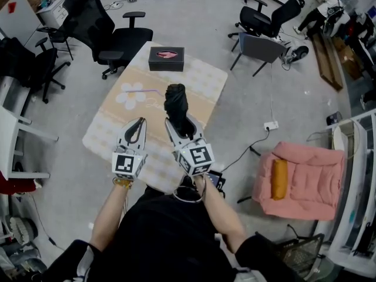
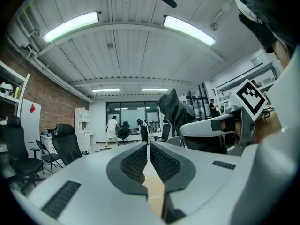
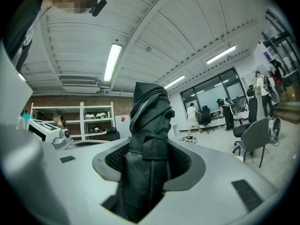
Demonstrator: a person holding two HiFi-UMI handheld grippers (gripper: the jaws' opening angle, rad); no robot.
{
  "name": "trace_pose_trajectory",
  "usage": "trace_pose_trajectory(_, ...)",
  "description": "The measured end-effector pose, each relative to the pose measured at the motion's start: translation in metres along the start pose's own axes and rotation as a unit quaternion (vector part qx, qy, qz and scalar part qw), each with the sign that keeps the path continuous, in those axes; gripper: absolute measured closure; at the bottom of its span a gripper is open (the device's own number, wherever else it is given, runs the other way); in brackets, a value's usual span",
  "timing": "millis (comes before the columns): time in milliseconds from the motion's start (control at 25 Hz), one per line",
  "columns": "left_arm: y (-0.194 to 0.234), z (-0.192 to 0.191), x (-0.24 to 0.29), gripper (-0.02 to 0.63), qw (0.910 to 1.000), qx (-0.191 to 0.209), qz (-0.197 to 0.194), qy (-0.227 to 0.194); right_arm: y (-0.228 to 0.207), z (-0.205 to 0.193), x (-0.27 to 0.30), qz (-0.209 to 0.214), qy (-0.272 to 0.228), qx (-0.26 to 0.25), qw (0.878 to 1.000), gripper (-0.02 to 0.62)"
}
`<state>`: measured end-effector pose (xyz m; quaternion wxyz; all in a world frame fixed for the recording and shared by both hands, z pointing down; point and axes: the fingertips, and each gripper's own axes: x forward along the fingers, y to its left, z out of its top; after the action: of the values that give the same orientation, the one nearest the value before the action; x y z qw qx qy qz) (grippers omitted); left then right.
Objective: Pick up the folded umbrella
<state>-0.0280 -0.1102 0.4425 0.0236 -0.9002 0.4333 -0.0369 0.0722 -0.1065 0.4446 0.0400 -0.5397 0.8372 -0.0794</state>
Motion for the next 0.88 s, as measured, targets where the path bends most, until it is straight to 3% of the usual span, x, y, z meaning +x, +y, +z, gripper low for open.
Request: trace_pose_trajectory(880, 0.000, -0.009, 0.002, 0.591, 0.9999, 0.007, 0.001, 0.013, 0.018, -0.001, 0.006, -0.001, -0.002, 0.000, 1.000, 0.387)
